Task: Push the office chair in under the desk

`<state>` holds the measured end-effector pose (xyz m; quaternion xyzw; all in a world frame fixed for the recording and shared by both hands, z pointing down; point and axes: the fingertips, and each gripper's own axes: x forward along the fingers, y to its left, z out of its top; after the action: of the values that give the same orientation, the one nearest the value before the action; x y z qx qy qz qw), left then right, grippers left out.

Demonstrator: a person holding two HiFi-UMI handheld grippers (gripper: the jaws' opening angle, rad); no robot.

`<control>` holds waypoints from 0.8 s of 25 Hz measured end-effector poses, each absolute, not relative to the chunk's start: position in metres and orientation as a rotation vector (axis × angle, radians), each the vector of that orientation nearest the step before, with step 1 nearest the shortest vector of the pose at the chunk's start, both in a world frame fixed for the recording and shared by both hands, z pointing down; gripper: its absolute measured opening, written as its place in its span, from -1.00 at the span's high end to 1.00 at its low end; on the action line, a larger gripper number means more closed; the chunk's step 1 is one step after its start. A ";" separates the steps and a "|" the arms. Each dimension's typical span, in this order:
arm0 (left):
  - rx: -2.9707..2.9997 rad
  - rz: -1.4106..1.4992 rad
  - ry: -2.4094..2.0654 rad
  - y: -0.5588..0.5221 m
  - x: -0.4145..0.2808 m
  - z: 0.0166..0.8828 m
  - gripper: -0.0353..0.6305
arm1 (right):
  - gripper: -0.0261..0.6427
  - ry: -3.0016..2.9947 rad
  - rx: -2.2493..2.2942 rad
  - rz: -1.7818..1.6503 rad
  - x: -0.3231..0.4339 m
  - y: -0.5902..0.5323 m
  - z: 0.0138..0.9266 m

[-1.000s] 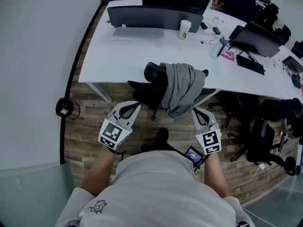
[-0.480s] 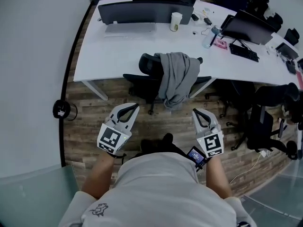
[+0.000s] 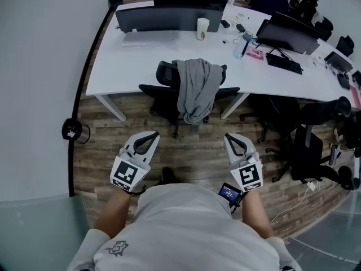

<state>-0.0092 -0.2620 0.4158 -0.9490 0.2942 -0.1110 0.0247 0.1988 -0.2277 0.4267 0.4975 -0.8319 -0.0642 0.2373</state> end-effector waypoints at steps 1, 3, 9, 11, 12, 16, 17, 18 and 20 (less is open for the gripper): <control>-2.921 -0.349 0.921 -0.249 -0.004 0.415 0.90 | 0.91 -2.287 1.350 -0.173 0.204 -0.216 0.430; -2.901 -0.360 0.937 -0.221 0.008 0.415 0.90 | 0.91 -2.298 1.324 -0.174 0.216 -0.192 0.434; -2.849 -0.418 0.955 -0.154 0.042 0.420 0.90 | 0.91 -2.323 1.267 -0.209 0.242 -0.135 0.439; -2.856 -0.417 0.955 -0.130 0.051 0.422 0.90 | 0.91 -2.344 1.239 -0.220 0.246 -0.115 0.442; -2.861 -0.416 0.956 -0.119 0.054 0.422 0.90 | 0.91 -2.352 1.225 -0.223 0.247 -0.106 0.443; -2.847 -0.407 0.991 -0.083 0.055 0.426 0.90 | 0.91 -2.377 1.159 -0.189 0.247 -0.068 0.447; -2.850 -0.395 1.007 -0.073 0.054 0.426 0.90 | 0.91 -2.378 1.139 -0.183 0.247 -0.056 0.450; -2.860 -0.378 1.024 -0.063 0.055 0.425 0.90 | 0.91 -2.379 1.119 -0.180 0.248 -0.045 0.454; -2.890 -0.349 1.049 -0.041 0.059 0.420 0.90 | 0.91 -2.385 1.091 -0.176 0.250 -0.023 0.463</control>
<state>0.0586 -0.0409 0.4195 -0.9337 0.3389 -0.1127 0.0237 0.2495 -0.0232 0.4626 0.4015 -0.8777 -0.0647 0.2535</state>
